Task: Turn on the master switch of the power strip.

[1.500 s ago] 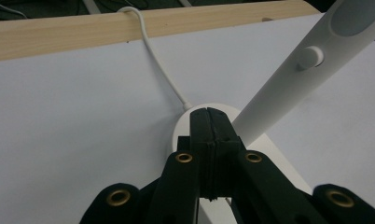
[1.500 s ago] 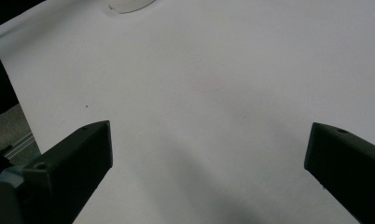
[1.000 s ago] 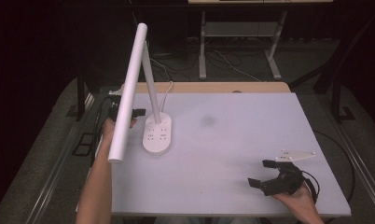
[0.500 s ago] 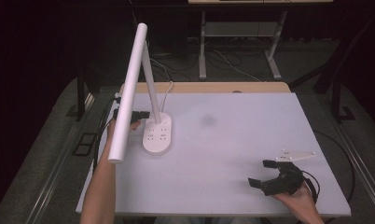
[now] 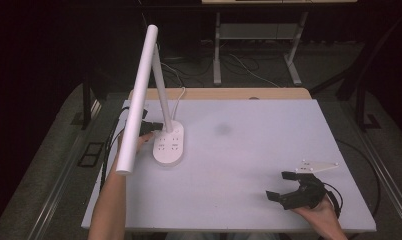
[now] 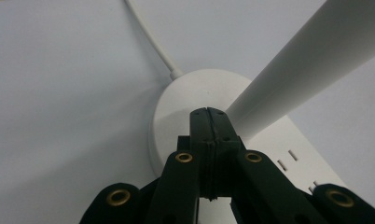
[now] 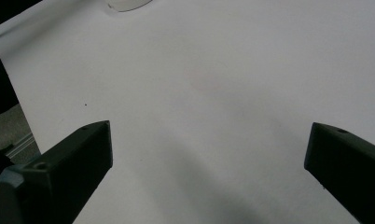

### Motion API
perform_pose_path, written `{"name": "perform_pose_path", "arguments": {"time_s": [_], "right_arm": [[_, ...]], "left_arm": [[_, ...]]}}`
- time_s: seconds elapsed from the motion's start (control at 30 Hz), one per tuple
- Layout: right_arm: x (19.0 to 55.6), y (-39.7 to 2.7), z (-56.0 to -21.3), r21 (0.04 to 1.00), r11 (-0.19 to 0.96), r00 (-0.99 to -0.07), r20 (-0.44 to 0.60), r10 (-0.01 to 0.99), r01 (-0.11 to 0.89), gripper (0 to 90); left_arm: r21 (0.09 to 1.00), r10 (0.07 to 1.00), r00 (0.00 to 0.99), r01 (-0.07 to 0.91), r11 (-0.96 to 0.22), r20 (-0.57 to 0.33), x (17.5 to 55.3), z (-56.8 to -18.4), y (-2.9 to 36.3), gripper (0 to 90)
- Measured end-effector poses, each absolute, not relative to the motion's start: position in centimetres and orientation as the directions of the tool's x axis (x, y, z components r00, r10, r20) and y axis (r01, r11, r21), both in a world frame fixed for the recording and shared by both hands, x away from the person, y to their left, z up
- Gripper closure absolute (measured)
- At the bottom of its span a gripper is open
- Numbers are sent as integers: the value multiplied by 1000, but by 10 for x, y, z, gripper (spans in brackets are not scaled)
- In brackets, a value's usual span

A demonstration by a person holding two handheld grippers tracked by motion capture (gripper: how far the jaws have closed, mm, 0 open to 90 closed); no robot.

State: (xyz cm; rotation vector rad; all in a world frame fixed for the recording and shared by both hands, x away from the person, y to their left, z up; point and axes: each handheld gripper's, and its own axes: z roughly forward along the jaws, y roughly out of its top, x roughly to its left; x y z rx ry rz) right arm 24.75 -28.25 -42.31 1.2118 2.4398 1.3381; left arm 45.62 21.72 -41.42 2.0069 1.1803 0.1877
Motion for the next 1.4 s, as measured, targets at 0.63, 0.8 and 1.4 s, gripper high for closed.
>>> {"name": "perform_pose_path", "arguments": {"time_s": [0.63, 0.8, 1.4], "right_arm": [[247, -282, -423, 747, 299, -676, 261, 689, 594, 5], [246, -281, -423, 745, 302, -677, 262, 688, 595, 5], [246, -280, -423, 745, 310, -683, 258, 683, 591, 5]], "left_arm": [[649, 795, 543, 713, -264, -272, 457, -416, 215, 900], [637, 797, 527, 730, -246, -296, 459, -417, 216, 900], [624, 823, 496, 744, -239, -276, 457, -416, 211, 900]]}}
